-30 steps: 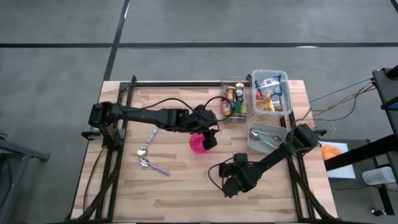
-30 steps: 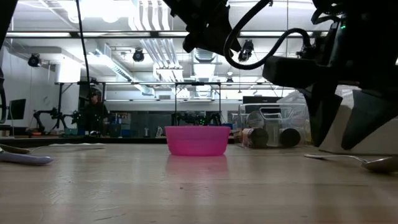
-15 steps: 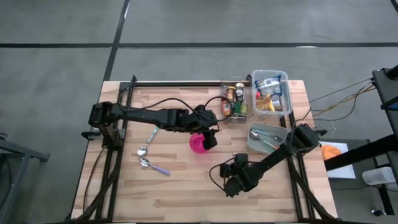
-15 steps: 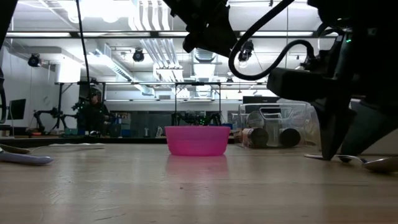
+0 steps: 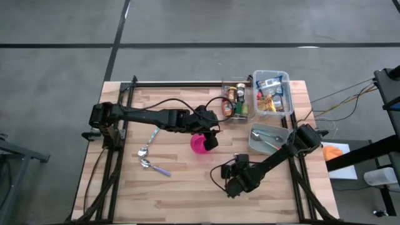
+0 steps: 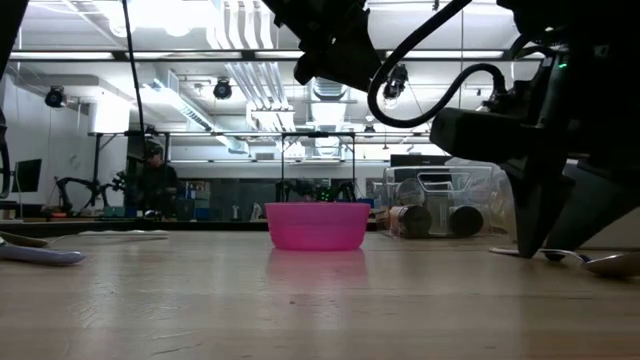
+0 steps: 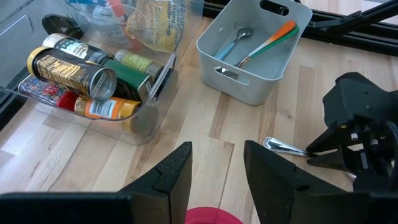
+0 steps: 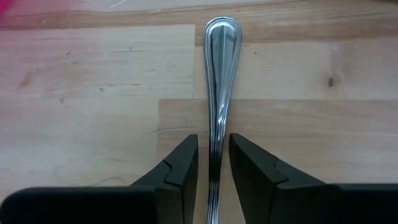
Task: Pick & Place Food Item
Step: Put the silver spoon into the gray bin
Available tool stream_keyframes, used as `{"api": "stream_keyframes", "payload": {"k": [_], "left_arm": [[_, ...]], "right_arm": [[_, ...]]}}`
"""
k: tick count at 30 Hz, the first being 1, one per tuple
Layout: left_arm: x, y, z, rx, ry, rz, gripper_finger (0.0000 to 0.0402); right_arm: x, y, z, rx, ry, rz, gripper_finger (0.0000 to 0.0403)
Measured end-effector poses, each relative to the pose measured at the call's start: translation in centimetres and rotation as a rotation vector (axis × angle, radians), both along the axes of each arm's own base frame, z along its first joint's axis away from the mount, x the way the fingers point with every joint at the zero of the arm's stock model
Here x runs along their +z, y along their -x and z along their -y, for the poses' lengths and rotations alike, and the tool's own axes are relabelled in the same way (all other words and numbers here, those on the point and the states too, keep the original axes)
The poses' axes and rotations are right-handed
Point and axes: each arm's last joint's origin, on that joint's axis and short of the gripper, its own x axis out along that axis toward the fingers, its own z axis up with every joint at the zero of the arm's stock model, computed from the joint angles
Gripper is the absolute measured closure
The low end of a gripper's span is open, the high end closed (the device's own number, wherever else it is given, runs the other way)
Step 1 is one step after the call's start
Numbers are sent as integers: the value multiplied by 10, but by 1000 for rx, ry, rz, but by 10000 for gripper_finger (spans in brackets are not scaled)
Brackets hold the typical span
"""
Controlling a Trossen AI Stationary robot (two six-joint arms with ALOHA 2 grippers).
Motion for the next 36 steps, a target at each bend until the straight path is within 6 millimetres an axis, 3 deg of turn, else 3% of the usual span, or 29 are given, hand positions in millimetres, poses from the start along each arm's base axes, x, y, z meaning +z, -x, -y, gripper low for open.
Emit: {"api": "stream_keyframes", "payload": {"k": [12, 36], "left_arm": [[0, 0, 0, 0, 0, 0, 255], [0, 0, 0, 0, 0, 0, 255]], "right_arm": [[1, -3, 2, 79, -57, -76, 314], [3, -3, 2, 62, -59, -85, 314]]}}
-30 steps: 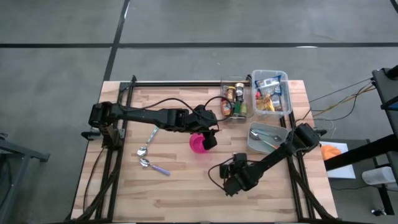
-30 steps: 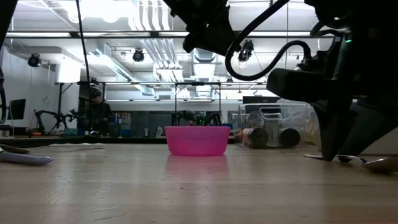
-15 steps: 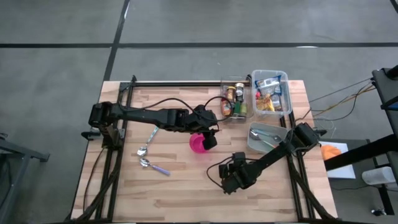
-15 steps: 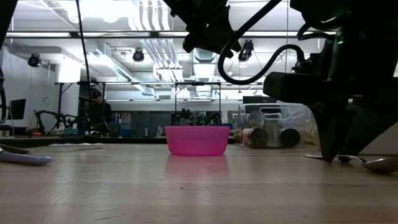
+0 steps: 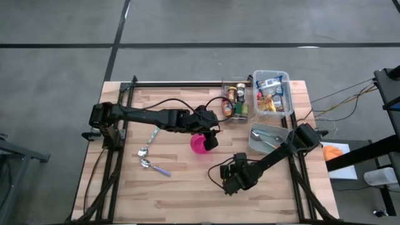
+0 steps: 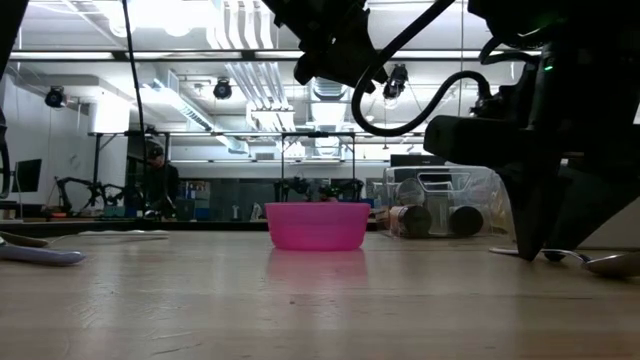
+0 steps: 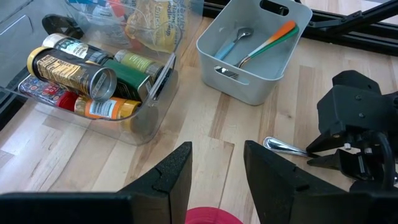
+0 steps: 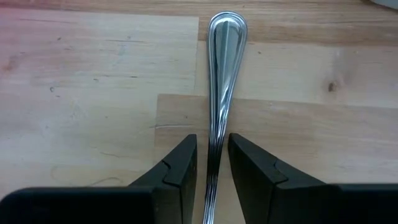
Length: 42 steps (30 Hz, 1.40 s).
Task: Pick & Place Food Item
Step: Put the silver spoon into the gray bin
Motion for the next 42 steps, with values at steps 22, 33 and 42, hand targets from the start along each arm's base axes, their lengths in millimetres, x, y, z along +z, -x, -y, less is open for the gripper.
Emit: {"api": "stream_keyframes", "payload": {"k": [22, 33, 42], "left_arm": [[0, 0, 0, 0, 0, 0, 255], [0, 0, 0, 0, 0, 0, 255], [0, 0, 0, 0, 0, 0, 255]], "right_arm": [[0, 0, 1, -2, 29, 10, 378], [1, 0, 1, 0, 34, 18, 379], [22, -1, 2, 33, 72, 49, 380]]}}
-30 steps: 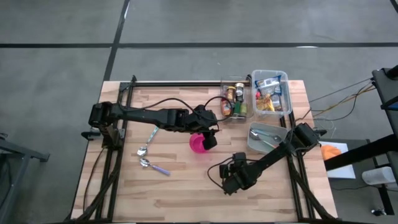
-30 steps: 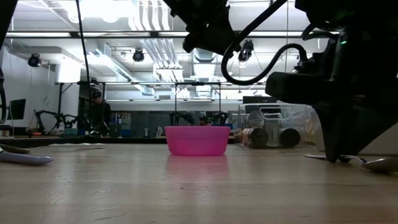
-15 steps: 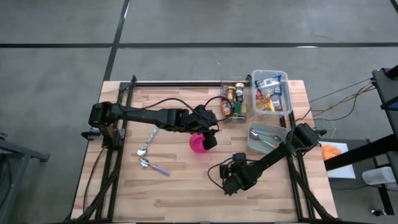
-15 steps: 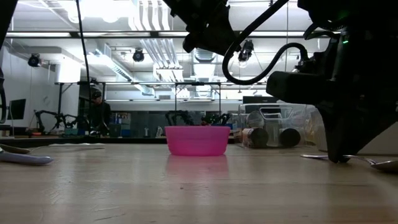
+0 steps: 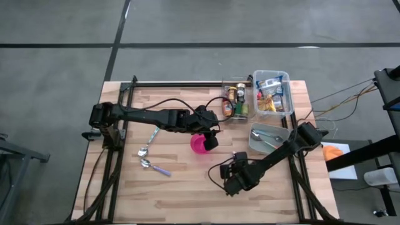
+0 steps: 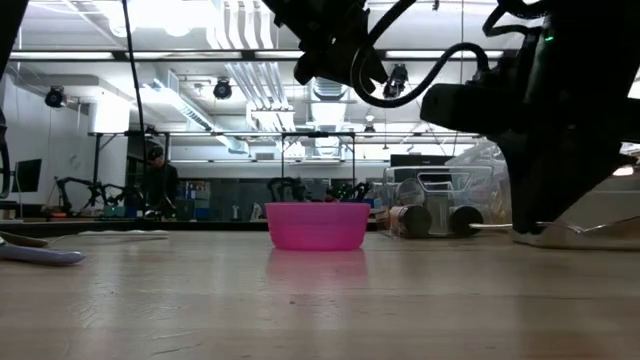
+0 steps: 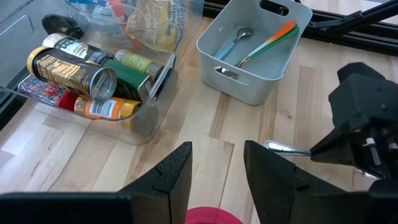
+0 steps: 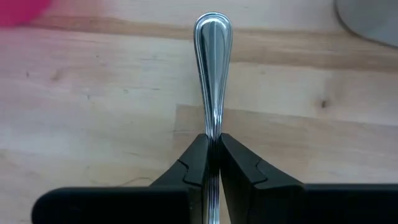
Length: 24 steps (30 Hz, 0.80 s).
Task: Pick & Place Food Item
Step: Put the silver spoon into the gray bin
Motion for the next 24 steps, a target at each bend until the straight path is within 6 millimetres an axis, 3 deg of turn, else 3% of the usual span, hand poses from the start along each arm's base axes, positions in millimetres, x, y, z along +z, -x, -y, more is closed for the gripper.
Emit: {"api": "stream_keyframes", "payload": {"k": [8, 24], "left_arm": [[0, 0, 0, 0, 0, 0, 255], [0, 0, 0, 0, 0, 0, 255]], "right_arm": [[15, 10, 5, 5, 37, -32, 380], [94, 65, 22, 129, 112, -93, 380]]}}
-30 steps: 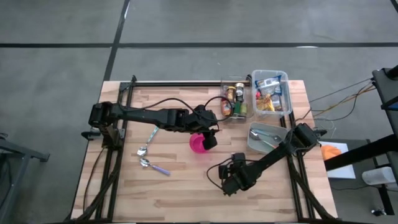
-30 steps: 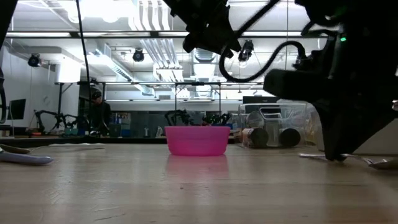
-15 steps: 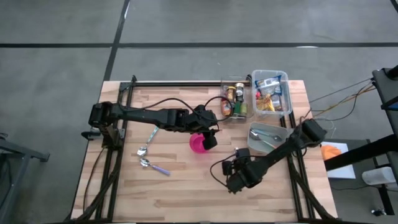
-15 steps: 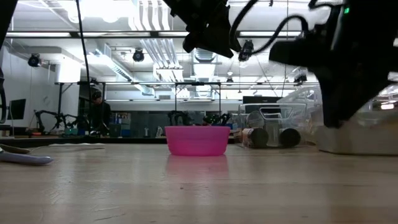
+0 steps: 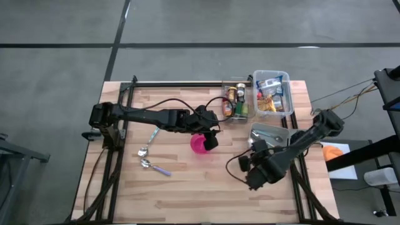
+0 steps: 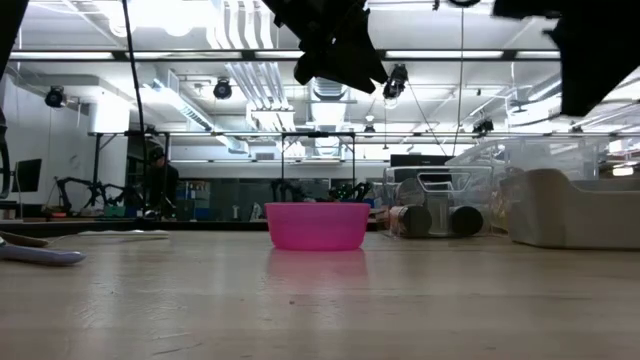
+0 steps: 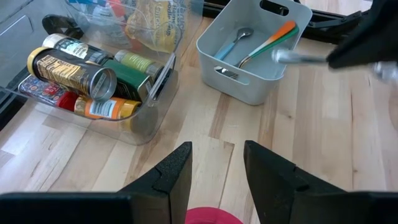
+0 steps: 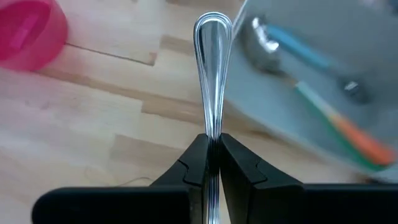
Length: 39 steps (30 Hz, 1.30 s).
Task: Pick & Place Food Item
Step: Put the silver spoon into the gray bin
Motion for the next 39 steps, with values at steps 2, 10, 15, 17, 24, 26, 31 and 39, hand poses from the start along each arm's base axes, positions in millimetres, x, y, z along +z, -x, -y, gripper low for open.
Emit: {"api": "stream_keyframes", "payload": {"k": [2, 10, 15, 17, 24, 26, 31, 39], "left_arm": [[0, 0, 0, 0, 0, 0, 255], [0, 0, 0, 0, 0, 0, 255], [0, 0, 0, 0, 0, 0, 255], [0, 0, 0, 0, 0, 0, 255], [0, 0, 0, 0, 0, 0, 255], [0, 0, 0, 0, 0, 0, 255], [0, 0, 0, 0, 0, 0, 255], [0, 0, 0, 0, 0, 0, 255]], "right_arm": [[11, 10, 5, 68, 4, -43, 380], [40, 36, 22, 387, -13, -211, 380], [34, 46, 29, 500, 3, -290, 380], [28, 50, 32, 525, 14, -328, 380], [-8, 64, 43, 603, 77, -509, 380], [-19, 67, 46, 606, 118, -517, 380], [-44, 70, 50, 613, 153, -483, 380], [-71, 77, 56, 595, 171, -458, 380]]}}
